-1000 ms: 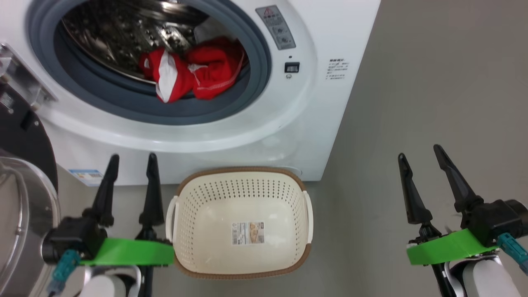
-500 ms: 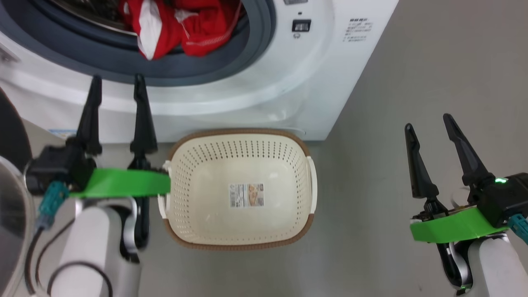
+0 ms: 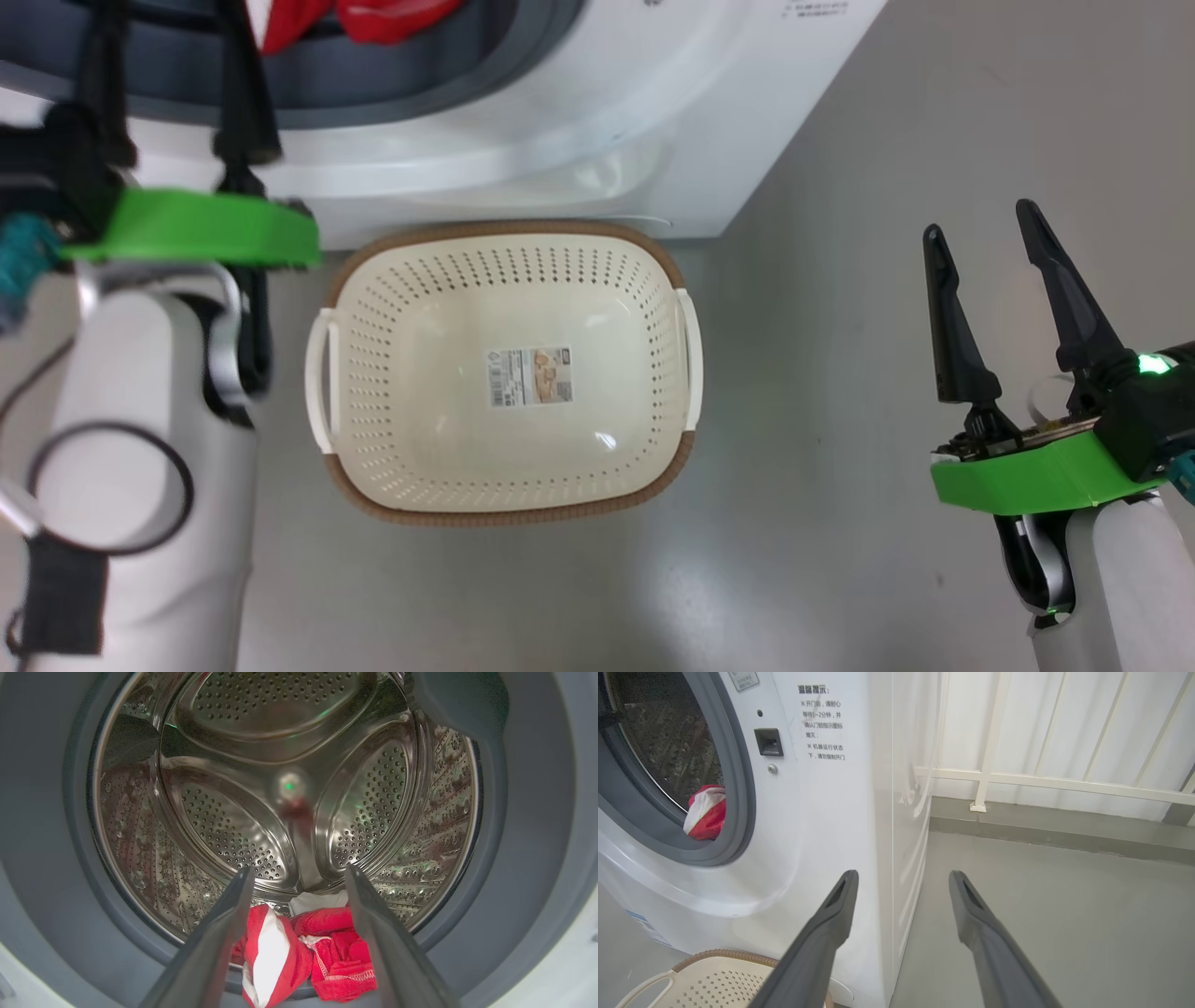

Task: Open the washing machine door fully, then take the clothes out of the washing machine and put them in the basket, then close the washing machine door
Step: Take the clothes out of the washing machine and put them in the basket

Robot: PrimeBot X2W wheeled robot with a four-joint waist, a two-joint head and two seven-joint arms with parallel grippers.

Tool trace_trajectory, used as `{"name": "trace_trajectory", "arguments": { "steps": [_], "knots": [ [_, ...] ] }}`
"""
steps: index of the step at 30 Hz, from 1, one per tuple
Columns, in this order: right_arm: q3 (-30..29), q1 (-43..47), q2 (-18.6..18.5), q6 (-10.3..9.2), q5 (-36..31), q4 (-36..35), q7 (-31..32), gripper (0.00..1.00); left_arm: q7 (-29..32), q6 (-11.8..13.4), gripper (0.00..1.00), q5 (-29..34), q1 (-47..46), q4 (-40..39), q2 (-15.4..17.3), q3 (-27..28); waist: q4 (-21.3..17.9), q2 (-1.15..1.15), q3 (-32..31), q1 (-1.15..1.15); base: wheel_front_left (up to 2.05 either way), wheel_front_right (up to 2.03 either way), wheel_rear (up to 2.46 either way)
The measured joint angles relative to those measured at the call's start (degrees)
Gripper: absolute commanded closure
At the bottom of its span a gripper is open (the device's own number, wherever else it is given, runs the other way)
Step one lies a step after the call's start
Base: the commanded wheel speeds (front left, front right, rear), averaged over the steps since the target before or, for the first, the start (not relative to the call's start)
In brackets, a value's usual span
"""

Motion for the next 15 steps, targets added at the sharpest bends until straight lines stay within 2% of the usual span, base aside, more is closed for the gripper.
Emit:
{"name": "trace_trajectory", "arguments": {
  "steps": [15],
  "knots": [
    [1.41, -1.08, -0.03, 0.00, 0.78, 0.34, 0.00, 0.00, 2.69, -0.98, 0.00, -0.27, -14.39, 19.23, 1.80, 0.21, -3.48, 0.00, 3.79, 0.00, 0.00, 0.00, 0.00]
  ]
}}
